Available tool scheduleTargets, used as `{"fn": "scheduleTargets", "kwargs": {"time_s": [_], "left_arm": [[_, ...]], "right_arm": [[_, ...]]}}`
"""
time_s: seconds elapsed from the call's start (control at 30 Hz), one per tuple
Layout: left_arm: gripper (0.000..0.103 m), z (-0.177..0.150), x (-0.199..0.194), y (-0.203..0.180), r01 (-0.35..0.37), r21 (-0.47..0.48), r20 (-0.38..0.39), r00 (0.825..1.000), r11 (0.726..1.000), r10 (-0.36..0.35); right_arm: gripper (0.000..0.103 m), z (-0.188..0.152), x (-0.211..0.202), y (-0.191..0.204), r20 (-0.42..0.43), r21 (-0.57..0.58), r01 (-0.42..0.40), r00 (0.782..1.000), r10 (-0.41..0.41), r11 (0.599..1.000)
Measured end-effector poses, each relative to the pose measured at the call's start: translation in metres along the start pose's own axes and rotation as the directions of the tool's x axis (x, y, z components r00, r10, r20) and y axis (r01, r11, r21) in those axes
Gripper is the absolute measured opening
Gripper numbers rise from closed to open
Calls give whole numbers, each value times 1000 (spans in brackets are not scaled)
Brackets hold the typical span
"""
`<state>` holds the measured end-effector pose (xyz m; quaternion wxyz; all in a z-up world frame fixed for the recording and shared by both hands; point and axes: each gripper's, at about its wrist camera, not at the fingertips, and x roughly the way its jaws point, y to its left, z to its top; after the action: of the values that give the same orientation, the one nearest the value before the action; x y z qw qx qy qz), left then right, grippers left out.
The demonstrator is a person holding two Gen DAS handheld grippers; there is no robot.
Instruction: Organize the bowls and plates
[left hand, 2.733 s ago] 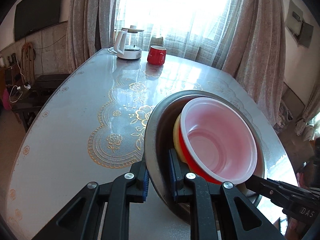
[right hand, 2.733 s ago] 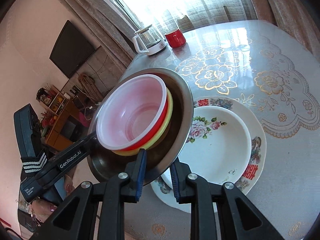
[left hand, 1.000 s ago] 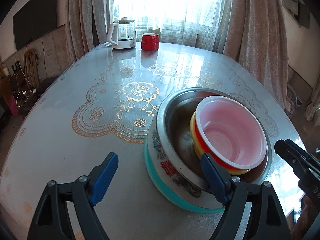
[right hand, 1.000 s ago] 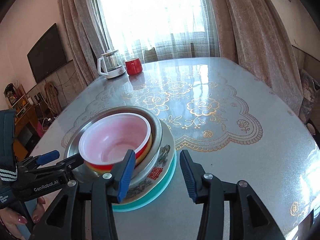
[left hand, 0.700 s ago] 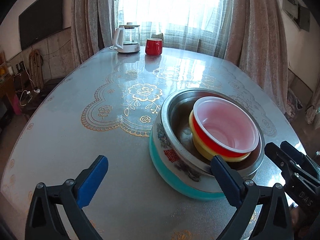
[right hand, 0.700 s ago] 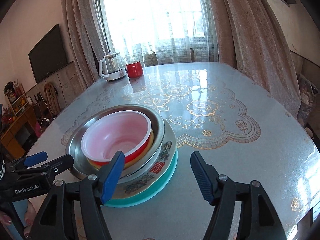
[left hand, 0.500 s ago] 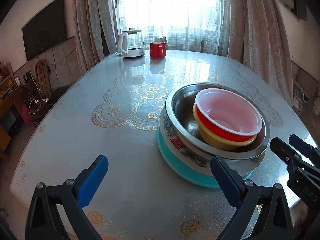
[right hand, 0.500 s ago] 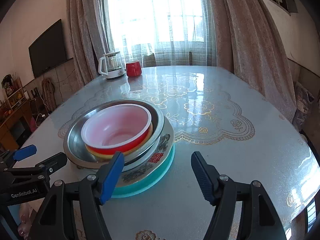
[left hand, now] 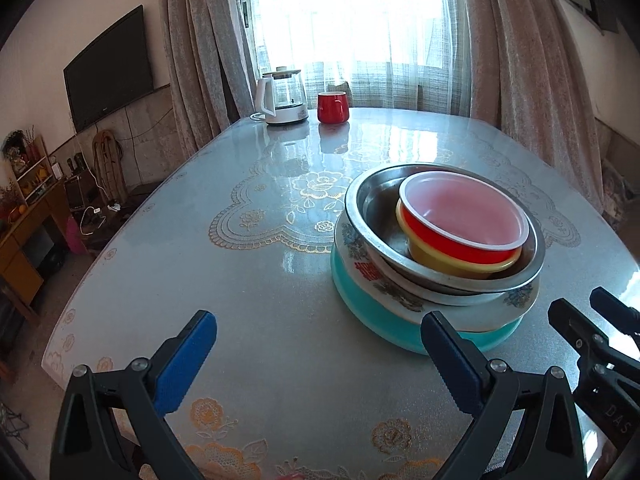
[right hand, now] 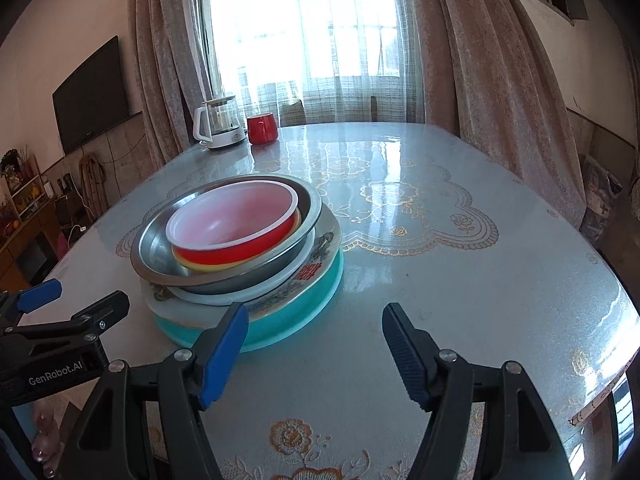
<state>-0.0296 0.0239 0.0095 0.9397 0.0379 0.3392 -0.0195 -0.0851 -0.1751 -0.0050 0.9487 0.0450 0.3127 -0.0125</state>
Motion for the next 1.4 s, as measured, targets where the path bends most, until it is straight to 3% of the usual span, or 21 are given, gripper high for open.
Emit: {"fn": "scheduleTargets", "kwargs": {"time_s": [0.23, 0.57, 1.4], "left_arm": [[103, -5, -4, 6, 4, -45, 12, 1000, 999, -3], [103, -7, -5, -6, -19, -1, 16, 1000, 1000, 19], [103, -8, -8, -7, -12, -6, 22, 1000, 1000, 12]], "right_arm": [[71, -5, -3, 13, 0, -40, -16, 1000, 16, 999], [71, -7, -4, 15, -3, -43, -22, 1000, 22, 999], [71, -8, -1, 14, -15, -38, -28, 1000, 28, 999]]}}
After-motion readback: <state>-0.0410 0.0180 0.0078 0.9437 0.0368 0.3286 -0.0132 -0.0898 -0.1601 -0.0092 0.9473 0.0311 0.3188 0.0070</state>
